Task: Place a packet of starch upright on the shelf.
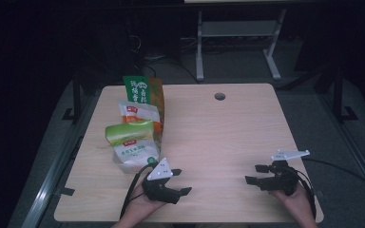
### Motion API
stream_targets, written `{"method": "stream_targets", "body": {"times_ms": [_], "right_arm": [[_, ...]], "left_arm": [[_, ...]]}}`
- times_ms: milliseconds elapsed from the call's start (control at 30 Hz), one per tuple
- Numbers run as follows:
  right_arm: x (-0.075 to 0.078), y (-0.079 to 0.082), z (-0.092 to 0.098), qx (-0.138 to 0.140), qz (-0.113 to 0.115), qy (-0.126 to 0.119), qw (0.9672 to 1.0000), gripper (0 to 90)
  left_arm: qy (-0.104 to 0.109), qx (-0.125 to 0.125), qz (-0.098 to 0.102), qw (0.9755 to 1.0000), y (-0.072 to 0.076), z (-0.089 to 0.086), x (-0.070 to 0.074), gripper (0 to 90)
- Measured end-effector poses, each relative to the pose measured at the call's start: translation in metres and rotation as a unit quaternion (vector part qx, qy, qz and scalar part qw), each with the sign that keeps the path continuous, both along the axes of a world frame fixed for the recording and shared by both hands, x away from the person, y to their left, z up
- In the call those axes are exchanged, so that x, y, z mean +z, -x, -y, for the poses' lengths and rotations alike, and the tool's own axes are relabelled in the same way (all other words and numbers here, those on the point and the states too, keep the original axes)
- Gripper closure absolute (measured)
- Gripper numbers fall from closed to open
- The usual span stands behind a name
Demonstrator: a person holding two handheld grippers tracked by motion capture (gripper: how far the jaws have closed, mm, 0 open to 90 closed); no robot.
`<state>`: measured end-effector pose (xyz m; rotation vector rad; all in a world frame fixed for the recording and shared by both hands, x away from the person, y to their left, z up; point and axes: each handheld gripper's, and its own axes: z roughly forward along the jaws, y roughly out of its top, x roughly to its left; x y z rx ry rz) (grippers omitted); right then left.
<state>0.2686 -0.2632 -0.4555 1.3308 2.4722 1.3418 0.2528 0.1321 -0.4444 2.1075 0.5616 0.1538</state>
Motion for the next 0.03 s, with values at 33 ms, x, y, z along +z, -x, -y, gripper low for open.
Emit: {"method": "stream_targets", "body": {"times_ms": [33], "right_arm": [[0.0,0.0009,0.0004,0.001,0.003,-0.001,1.0,25.3]], "left_arm": [[-0.002,-0.002,0.0,1.0,-0.0008,0.0011,-0.0001,28.3]]}}
